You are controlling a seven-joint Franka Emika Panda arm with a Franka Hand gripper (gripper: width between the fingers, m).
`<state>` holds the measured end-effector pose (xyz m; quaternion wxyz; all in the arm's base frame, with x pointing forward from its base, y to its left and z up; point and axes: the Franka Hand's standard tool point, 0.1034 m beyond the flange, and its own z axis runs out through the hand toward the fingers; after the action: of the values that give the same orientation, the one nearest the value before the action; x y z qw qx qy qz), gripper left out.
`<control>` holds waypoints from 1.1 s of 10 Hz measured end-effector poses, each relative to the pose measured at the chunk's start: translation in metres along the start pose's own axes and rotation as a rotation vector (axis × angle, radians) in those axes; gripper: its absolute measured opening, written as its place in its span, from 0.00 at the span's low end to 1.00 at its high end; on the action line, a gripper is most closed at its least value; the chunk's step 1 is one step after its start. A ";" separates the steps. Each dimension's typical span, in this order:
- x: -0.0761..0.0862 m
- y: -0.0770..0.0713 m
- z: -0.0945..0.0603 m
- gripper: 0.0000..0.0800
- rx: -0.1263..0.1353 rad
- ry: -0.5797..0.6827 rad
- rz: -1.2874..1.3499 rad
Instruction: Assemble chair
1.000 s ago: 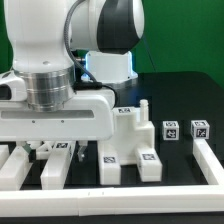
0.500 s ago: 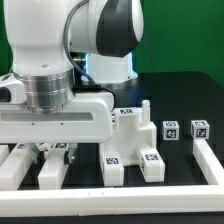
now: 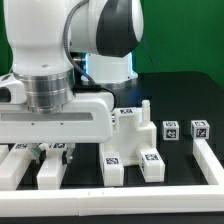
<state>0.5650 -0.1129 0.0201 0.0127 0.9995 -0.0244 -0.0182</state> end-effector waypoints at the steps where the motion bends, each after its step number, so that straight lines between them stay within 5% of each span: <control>1: 0.000 0.000 0.000 0.35 0.000 0.000 0.000; 2: 0.000 0.001 -0.005 0.35 -0.002 -0.012 -0.008; 7: 0.010 -0.012 -0.109 0.36 0.040 -0.029 -0.041; 8: 0.007 -0.026 -0.130 0.36 0.051 -0.005 -0.032; 9: -0.007 -0.056 -0.147 0.36 0.057 -0.001 -0.031; 10: -0.008 -0.077 -0.154 0.36 0.058 0.009 -0.053; 11: -0.008 -0.080 -0.149 0.36 0.062 0.013 -0.053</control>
Offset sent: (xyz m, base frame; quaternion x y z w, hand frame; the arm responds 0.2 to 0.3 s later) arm 0.0017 -0.0160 0.0823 -0.0440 -0.0435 -0.0438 0.9971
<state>0.5668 -0.0286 0.1675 -0.0185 0.9998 0.0016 -0.0112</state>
